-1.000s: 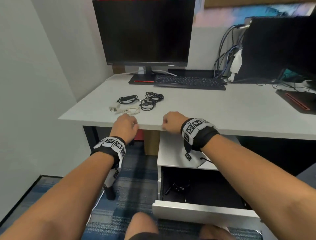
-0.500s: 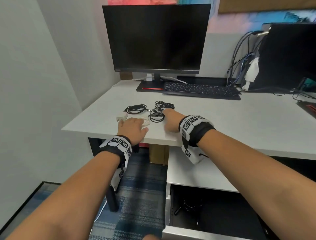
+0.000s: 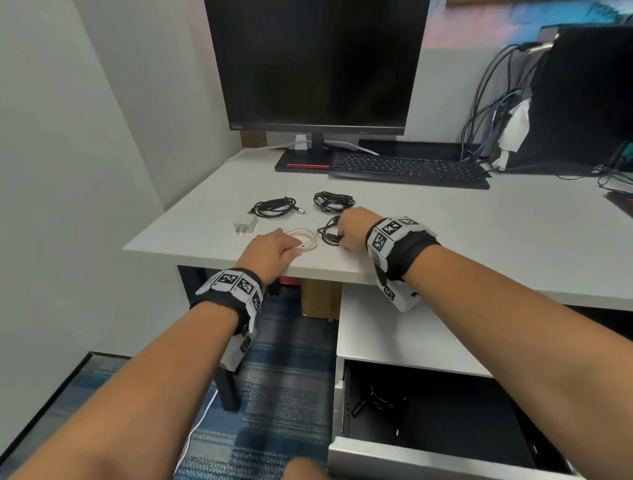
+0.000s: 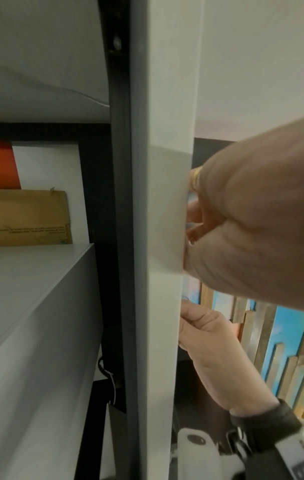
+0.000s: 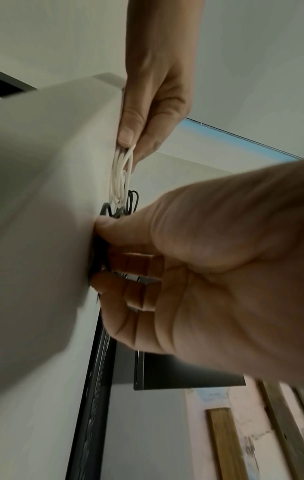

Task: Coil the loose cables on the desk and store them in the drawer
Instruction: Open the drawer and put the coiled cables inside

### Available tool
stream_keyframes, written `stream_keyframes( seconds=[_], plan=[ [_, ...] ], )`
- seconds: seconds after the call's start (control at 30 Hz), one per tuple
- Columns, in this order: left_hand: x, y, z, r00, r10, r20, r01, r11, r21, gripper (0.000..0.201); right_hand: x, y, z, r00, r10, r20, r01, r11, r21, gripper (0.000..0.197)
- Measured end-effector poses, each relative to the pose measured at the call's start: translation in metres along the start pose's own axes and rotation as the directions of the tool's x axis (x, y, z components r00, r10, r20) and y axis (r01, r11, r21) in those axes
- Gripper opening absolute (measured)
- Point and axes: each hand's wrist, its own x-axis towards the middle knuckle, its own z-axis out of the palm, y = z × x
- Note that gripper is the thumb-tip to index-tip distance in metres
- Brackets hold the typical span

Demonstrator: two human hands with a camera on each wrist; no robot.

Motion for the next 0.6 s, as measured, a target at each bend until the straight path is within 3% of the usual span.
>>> stream_keyframes(
  seconds=[0.2, 0.3, 0.43, 0.6],
  plan=[
    [0.004, 0.02, -0.001, 1.0, -0.013, 0.017, 0.01, 0.979, 0.206, 0.024, -0.033, 0.013, 0.007, 0.997, 0.075, -0.016, -0.075, 0.997, 0.024, 0.011],
    [-0.001, 0.038, 0.0, 1.0, 0.024, 0.0, -0.023, 0.963, 0.268, 0.025, -0.055, 0.022, 0.017, 0.995, 0.099, -0.009, -0.099, 0.994, 0.052, 0.02],
    [-0.013, 0.059, -0.002, 0.998, 0.059, -0.015, -0.055, 0.976, 0.213, 0.029, -0.088, 0.032, 0.019, 0.994, 0.096, -0.051, -0.086, 0.983, 0.162, 0.023],
    [-0.037, 0.094, -0.001, 0.994, 0.113, 0.007, -0.113, 0.985, 0.127, 0.03, -0.142, 0.039, 0.017, 0.996, 0.085, 0.006, -0.084, 0.963, 0.258, 0.03]
  ],
)
